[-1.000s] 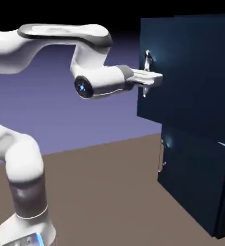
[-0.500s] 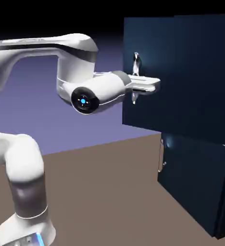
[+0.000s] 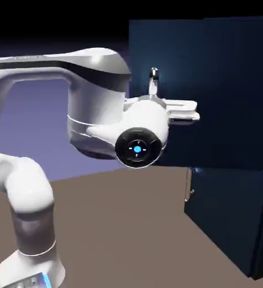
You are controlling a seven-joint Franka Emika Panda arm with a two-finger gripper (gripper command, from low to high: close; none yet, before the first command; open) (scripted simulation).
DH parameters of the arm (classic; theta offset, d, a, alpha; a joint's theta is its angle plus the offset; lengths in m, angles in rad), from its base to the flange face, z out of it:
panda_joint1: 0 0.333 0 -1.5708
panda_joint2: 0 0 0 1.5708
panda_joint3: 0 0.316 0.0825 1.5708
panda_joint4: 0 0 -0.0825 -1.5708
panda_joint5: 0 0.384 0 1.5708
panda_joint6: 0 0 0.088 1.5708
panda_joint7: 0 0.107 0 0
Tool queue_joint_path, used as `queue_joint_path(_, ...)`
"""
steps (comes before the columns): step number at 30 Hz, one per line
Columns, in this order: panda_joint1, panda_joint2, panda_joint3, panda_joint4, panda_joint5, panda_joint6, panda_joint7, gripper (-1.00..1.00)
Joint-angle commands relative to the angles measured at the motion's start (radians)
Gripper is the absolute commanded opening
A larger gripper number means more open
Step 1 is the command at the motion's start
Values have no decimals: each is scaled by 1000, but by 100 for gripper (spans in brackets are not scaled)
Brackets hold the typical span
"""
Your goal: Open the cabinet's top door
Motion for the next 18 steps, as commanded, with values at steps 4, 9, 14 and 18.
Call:
queue_joint_path(4, 128, 42, -145, 139, -67, -152, 2, -100)
queue_joint_path(9, 310, 60, -310, 310, -133, -305, 17, -100)
queue_joint_path(14, 491, 38, -445, 475, -188, -428, 50, -100)
queue_joint_path(18, 636, -1, -533, 615, -228, -521, 89, -100)
